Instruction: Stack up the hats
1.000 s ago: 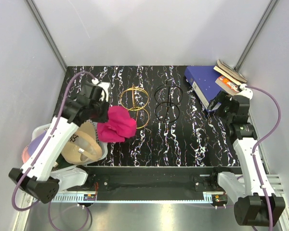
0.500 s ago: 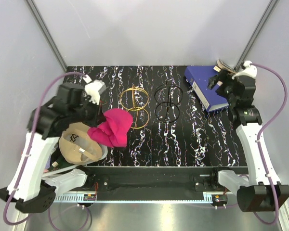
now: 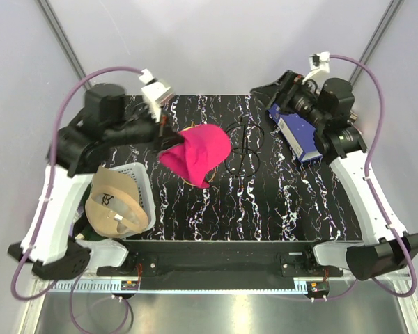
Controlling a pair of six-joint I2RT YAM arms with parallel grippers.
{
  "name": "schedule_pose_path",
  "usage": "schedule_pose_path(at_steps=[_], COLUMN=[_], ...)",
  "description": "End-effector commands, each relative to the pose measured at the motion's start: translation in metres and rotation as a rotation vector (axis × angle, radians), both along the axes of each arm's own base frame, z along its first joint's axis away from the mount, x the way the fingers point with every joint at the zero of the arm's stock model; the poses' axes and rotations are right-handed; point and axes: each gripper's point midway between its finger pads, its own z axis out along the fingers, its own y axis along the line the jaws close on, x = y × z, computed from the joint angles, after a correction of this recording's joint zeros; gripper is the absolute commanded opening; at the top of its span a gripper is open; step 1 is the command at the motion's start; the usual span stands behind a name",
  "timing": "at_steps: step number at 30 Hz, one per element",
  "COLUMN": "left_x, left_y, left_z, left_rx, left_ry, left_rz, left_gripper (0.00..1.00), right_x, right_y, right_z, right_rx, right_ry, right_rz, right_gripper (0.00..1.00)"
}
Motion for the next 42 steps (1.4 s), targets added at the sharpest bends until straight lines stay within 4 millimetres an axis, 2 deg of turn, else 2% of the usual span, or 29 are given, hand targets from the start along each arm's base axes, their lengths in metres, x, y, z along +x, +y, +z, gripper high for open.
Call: schedule_pose_path(at_steps=[1,2,4,5,6,10,13,15,19,22,23,25,26,28,29,30,31,32,34,35,36,37,39,40,42], left_x=[0.022,0.029,0.039,0.042,0.049,0.058,0.061,0.063,0.064,0.065,0.067,0.071,0.073,0.075,0.076,0.077,0.078,0.081,0.088,0.090,0.092,0.096,0.099,0.102,0.106], left_y=[-0.035,-0.038,-0.049,-0.052,-0.057,-0.069,-0.073,-0.075,-0.078,-0.080,-0.080,-0.080,-0.080,-0.080,-0.080,-0.081,-0.081,-0.080,-0.076,-0.075,-0.073,-0.070,-0.067,-0.063,-0.058], left_z=[0.029,0.037,0.038,0.049,0.047,0.057,0.058,0.059,0.058,0.052,0.049,0.043,0.040,0.036,0.034,0.032,0.031,0.027,0.024,0.021,0.020,0.019,0.018,0.017,0.014], left_rx=[-0.031,-0.033,-0.032,-0.046,-0.040,-0.061,-0.068,-0.072,-0.077,-0.068,-0.060,-0.045,-0.035,-0.027,-0.024,-0.018,-0.017,-0.007,0.011,0.019,0.027,0.037,0.048,0.058,0.074], left_ry=[-0.167,-0.209,-0.224,-0.263,-0.264,-0.307,-0.313,-0.317,-0.315,-0.309,-0.307,-0.304,-0.300,-0.297,-0.295,-0.291,-0.290,-0.283,-0.286,-0.279,-0.281,-0.287,-0.292,-0.295,-0.301], left_rz=[-0.092,-0.081,-0.093,-0.092,-0.096,-0.111,-0.113,-0.115,-0.125,-0.131,-0.127,-0.122,-0.115,-0.112,-0.110,-0.111,-0.109,-0.096,-0.057,-0.042,-0.025,-0.002,0.021,0.050,0.080], left_gripper=[0.00,0.00,0.00,0.00,0.00,0.00,0.00,0.00,0.00,0.00,0.00,0.00,0.00,0.00,0.00,0.00,0.00,0.00,0.25,0.42,0.65,0.72,0.83,0.98,0.99], right_x=[-0.037,-0.040,-0.049,-0.051,-0.053,-0.055,-0.054,-0.054,-0.055,-0.055,-0.056,-0.057,-0.057,-0.059,-0.060,-0.060,-0.059,-0.059,-0.054,-0.049,-0.047,-0.042,-0.036,-0.036,-0.032], right_y=[0.046,0.050,0.057,0.059,0.061,0.066,0.066,0.067,0.070,0.074,0.075,0.077,0.078,0.079,0.080,0.080,0.079,0.077,0.069,0.062,0.057,0.046,0.036,0.034,0.027], right_z=[0.028,0.027,0.024,0.021,0.017,-0.005,-0.022,-0.027,-0.029,-0.021,-0.011,-0.007,-0.001,0.001,0.004,0.004,0.005,0.008,0.012,0.014,0.015,0.019,0.018,0.018,0.016], right_rx=[0.174,0.188,0.209,0.213,0.216,0.228,0.229,0.230,0.242,0.278,0.293,0.343,0.356,0.394,0.400,0.409,0.408,0.409,0.400,0.406,0.408,0.414,0.420,0.419,0.404], right_ry=[0.063,0.082,0.127,0.143,0.163,0.247,0.294,0.308,0.330,0.315,0.266,0.285,0.257,0.279,0.264,0.271,0.266,0.254,0.223,0.209,0.199,0.176,0.174,0.172,0.159], right_rz=[0.283,0.308,0.377,0.394,0.417,0.447,0.446,0.445,0.468,0.509,0.538,0.554,0.572,0.589,0.602,0.600,0.596,0.586,0.540,0.493,0.472,0.428,0.394,0.391,0.374], right_gripper=[0.91,0.91,0.91,0.91,0.91,0.91,0.91,0.92,0.92,0.88,0.80,0.68,0.56,0.41,0.29,0.11,0.02,0.00,0.00,0.00,0.00,0.00,0.00,0.00,0.00])
